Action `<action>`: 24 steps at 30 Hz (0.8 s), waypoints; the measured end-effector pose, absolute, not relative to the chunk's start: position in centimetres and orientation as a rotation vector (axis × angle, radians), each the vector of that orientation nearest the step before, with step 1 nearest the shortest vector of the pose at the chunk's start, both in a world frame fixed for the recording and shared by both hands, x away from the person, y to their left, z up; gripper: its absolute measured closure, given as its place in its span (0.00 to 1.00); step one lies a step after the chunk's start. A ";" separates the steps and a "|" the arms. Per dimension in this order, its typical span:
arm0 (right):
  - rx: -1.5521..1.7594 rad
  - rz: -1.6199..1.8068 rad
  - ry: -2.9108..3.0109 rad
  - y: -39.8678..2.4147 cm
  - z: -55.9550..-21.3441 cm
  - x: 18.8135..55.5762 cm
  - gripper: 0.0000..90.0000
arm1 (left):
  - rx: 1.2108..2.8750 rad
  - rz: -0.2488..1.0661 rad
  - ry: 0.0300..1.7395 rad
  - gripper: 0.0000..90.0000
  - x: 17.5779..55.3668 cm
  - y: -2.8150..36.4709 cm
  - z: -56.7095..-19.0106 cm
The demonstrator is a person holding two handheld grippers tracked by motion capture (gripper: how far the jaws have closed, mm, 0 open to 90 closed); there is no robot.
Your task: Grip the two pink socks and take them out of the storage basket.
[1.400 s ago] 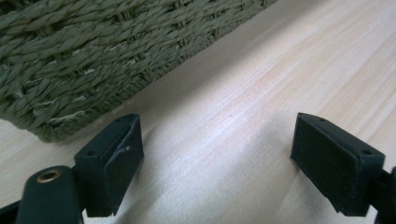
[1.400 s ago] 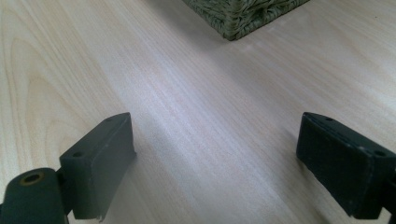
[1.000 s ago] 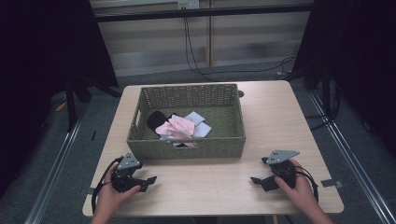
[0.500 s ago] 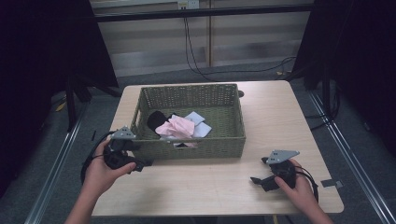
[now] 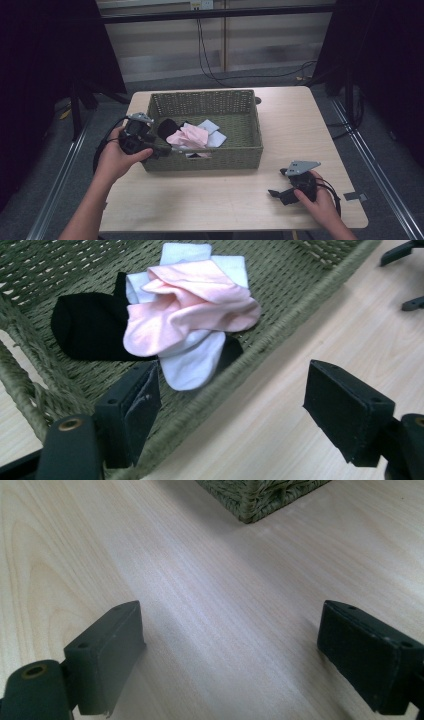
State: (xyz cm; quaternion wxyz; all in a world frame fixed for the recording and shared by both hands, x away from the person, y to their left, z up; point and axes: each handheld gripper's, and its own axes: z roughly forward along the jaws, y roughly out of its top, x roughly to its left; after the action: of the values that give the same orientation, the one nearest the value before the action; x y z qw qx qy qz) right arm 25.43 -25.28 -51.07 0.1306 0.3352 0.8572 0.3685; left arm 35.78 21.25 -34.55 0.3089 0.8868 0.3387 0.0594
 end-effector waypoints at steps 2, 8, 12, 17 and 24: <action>0.974 1.070 2.490 -25.3 -51.1 25.4 0.12 | 2.353 0.154 0.908 0.25 36.4 21.1 -34.6; 0.974 1.071 2.490 -25.3 -51.1 25.4 0.12 | 2.366 0.148 0.931 0.25 37.8 20.3 -34.9; 0.973 1.071 2.490 -25.3 -51.1 25.4 0.12 | 2.368 0.153 0.944 0.25 38.4 19.9 -35.0; 0.973 1.071 2.489 -25.3 -51.1 25.4 0.12 | 2.363 0.146 0.976 0.25 39.5 19.2 -35.2; 0.974 1.071 2.490 -25.3 -51.1 25.4 0.12 | 2.381 0.149 0.998 0.25 40.9 18.4 -35.8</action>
State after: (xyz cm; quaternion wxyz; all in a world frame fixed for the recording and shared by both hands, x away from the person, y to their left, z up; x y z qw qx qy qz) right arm 25.43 -25.27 -51.07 0.1304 0.3352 0.8572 0.3686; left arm 40.86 18.38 -35.81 0.2740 0.8855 0.3712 0.0556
